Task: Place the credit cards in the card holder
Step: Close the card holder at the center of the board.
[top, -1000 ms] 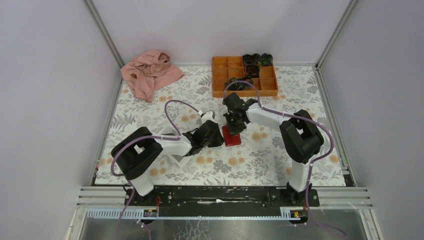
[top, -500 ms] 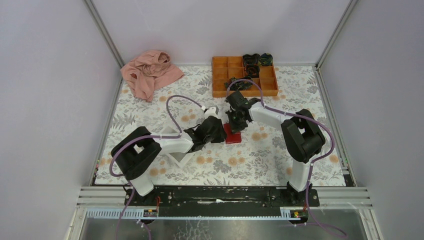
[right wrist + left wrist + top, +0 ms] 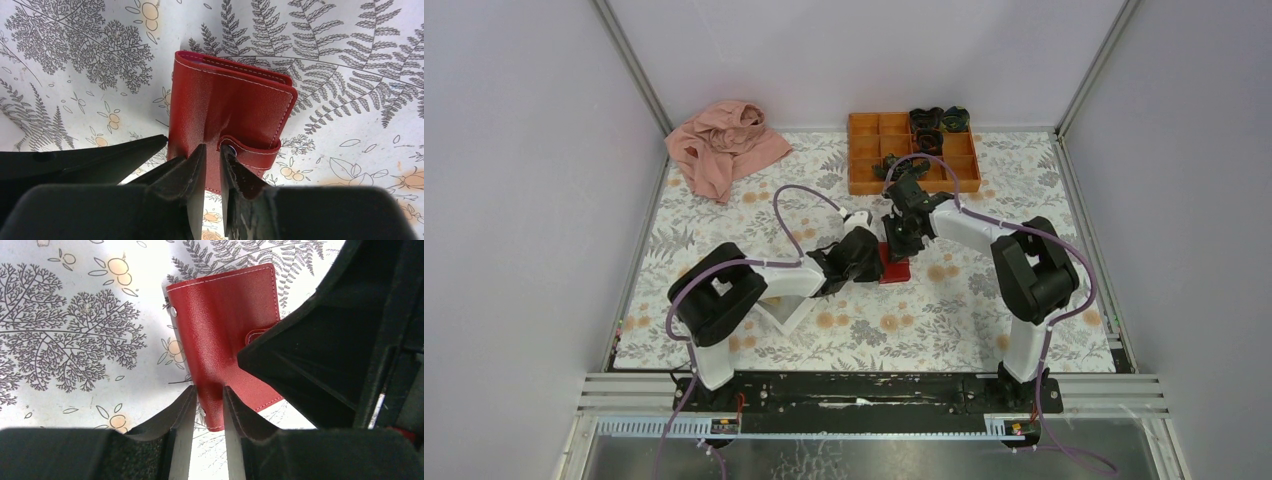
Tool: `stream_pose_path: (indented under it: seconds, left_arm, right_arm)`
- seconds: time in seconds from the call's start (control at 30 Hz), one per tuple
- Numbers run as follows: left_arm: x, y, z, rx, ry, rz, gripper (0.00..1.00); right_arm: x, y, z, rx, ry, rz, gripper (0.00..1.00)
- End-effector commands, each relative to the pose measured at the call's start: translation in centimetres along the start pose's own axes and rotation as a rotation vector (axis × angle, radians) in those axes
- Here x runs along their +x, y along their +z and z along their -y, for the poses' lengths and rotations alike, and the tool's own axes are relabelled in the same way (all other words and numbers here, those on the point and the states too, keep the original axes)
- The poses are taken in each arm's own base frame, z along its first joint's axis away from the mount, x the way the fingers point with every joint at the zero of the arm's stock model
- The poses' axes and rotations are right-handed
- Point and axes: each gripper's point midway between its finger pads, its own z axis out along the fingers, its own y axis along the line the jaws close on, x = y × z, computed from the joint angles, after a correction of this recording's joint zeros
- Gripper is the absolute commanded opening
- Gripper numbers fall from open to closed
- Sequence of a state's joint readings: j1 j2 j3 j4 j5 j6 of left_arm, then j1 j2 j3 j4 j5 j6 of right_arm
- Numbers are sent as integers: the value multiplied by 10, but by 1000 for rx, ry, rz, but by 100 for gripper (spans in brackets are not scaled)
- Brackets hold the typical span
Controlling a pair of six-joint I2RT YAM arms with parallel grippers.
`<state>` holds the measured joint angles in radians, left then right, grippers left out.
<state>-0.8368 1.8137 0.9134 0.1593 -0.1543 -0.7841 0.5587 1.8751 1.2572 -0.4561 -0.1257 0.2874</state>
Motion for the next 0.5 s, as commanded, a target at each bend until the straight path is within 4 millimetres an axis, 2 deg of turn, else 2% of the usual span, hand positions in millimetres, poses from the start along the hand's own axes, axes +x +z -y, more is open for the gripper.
stream_pose_path:
  seconds: [0.0, 0.47]
  left_arm:
    - [0, 4, -6, -34, 18, -16, 32]
    - [1, 5, -8, -49, 9, -21, 32]
  right_arm:
    - [-18, -19, -6, -52, -9, 75, 24]
    - [-27, -30, -7, -68, 6, 121, 24]
